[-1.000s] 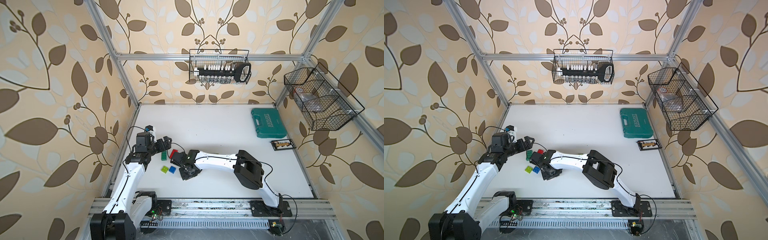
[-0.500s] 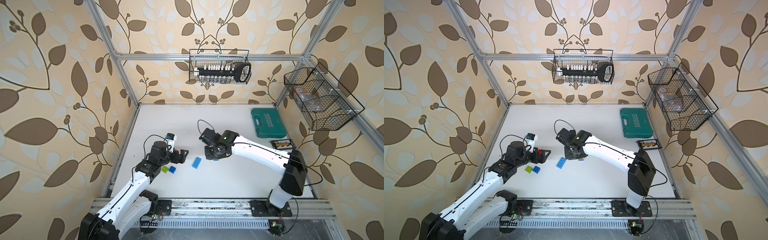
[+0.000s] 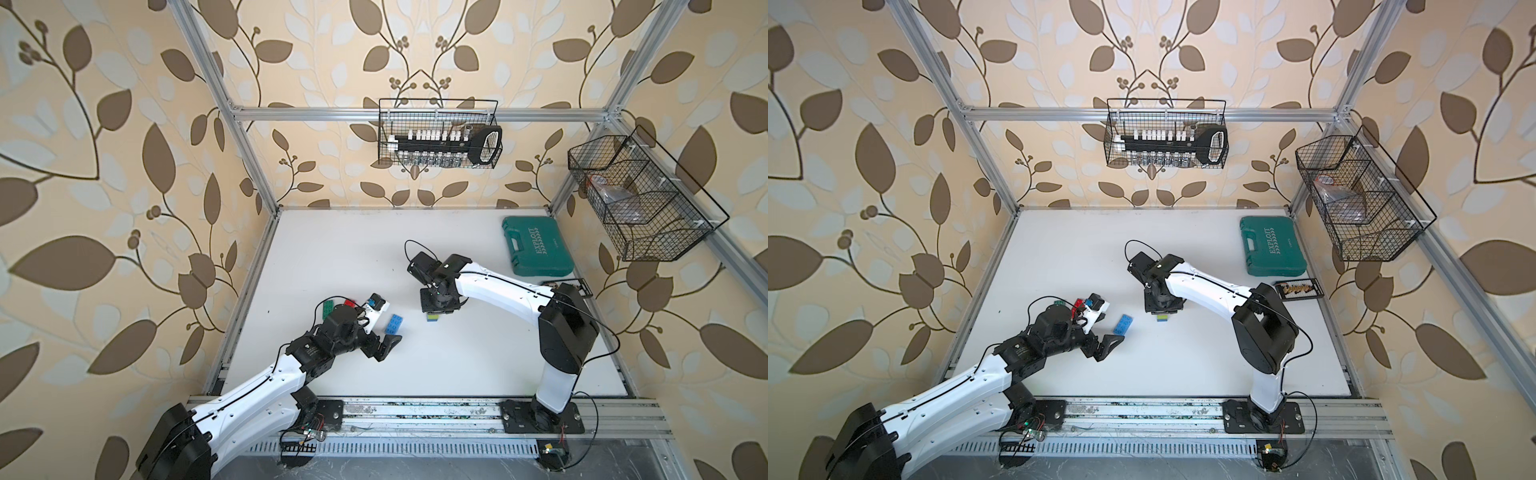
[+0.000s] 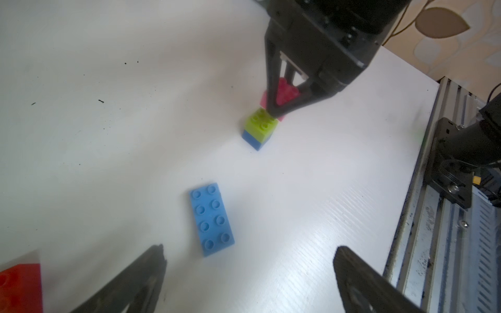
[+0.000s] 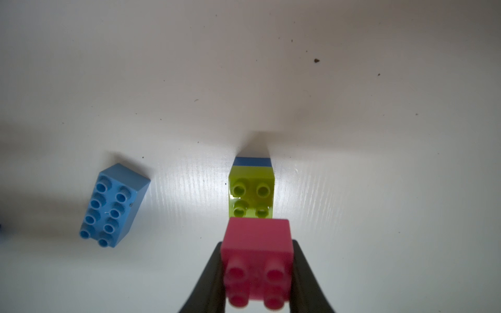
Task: Assemble a spoon with lego
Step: Assemble the lego brick with the lego brick.
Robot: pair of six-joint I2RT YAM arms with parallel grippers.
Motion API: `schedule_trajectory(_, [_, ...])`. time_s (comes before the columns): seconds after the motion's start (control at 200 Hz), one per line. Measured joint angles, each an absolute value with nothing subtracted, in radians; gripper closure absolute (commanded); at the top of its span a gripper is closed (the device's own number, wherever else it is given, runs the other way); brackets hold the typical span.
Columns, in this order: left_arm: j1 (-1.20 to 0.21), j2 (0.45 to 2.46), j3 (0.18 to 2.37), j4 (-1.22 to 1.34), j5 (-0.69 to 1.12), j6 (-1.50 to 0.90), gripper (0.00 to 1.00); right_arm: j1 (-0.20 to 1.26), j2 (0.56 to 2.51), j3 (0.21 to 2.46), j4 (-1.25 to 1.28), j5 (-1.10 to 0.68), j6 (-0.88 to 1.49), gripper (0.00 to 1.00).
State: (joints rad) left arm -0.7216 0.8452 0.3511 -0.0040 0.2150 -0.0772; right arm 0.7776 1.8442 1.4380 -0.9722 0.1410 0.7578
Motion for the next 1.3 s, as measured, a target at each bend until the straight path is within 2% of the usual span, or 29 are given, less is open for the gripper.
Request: schedule_trajectory(1.3, [-0.722, 0.881, 0.351, 0.003, 0.214, -0.067, 0.01, 0.749, 1.879, 1.368, -0.85, 0.096, 0.765, 0.87])
